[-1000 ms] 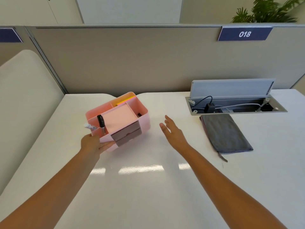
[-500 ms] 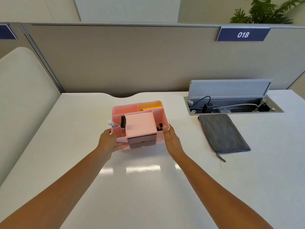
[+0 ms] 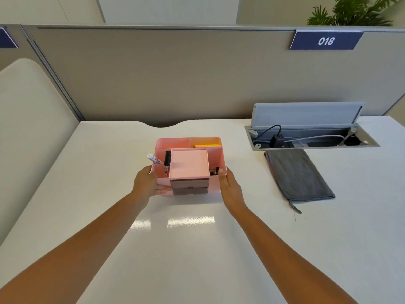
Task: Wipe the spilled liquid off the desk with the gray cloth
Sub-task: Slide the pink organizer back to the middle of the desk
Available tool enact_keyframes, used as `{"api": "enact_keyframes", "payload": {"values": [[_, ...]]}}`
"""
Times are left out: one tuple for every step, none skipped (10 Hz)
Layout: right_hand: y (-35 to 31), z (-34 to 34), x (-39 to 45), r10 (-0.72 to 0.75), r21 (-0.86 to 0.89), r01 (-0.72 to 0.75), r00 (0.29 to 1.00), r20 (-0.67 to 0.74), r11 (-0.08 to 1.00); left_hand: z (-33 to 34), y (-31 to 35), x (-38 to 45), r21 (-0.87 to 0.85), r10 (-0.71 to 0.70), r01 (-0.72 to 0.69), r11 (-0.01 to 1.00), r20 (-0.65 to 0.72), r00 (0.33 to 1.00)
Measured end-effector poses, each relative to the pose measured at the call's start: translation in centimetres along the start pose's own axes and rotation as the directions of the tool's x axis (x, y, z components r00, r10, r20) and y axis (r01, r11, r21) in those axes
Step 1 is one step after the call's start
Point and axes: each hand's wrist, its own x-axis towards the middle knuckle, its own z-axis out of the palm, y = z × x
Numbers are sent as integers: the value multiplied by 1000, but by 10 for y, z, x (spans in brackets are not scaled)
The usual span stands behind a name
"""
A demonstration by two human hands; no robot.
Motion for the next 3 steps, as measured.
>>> {"api": "enact_keyframes", "payload": {"values": [[0, -2, 0, 15, -19, -15, 1000, -17, 1000, 3, -3, -2, 21, 18, -18, 1000, -20, 1000], [0, -2, 2, 14, -19, -14, 1000, -22, 1000, 3, -1, -4, -4, 29, -29, 1000, -19, 999], [-1, -3, -2, 12, -31, -13, 998, -55, 999, 9, -12, -18, -50, 41, -47, 998, -111, 993]]}}
